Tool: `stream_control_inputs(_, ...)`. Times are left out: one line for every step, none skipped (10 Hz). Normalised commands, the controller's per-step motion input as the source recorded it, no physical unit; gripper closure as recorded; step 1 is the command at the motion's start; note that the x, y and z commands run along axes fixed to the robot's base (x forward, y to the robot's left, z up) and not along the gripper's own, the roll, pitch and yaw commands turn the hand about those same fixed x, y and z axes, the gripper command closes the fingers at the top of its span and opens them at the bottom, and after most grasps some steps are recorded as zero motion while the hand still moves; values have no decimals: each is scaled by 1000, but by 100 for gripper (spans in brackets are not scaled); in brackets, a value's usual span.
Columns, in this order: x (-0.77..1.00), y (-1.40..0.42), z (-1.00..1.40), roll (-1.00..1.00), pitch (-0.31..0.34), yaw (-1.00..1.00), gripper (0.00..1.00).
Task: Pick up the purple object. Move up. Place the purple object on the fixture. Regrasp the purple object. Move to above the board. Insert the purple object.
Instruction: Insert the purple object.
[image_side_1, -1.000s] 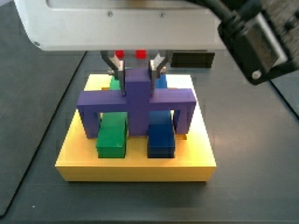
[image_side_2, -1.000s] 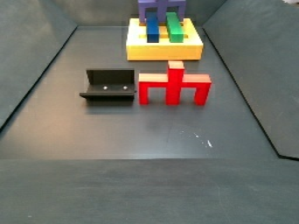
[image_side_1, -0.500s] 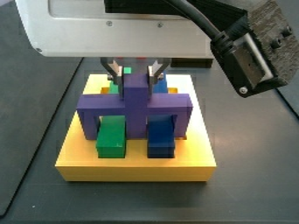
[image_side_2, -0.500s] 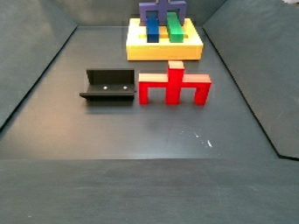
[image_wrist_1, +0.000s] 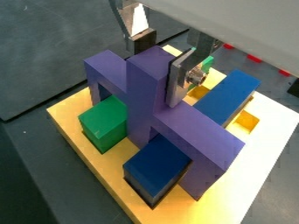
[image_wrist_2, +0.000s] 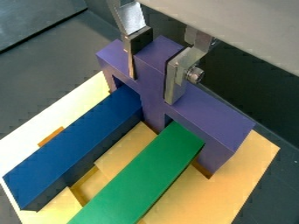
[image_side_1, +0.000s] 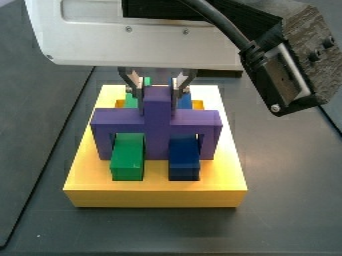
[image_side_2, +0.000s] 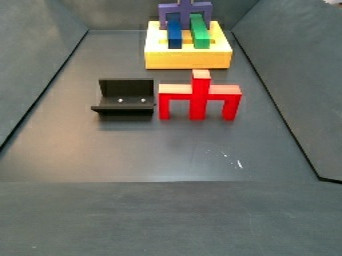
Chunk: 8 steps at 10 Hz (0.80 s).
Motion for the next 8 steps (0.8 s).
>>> stream_control_inputs(-34,0,-180,151,0,120,100)
stream_control_inputs(-43,0,-177,143,0,123,100)
stream_control_inputs(-186,0,0,73,0,20,100)
stream_control_inputs(-134,-23,0,129,0,29,100)
stream_control_inputs(0,-63,0,191,0,3,100)
stream_control_inputs(46,-106,-80,260,0,29,100)
stream_control_inputs(166,-174,-111,281,10,17,100)
stream_control_inputs(251,-163,-166,340,24,0,100)
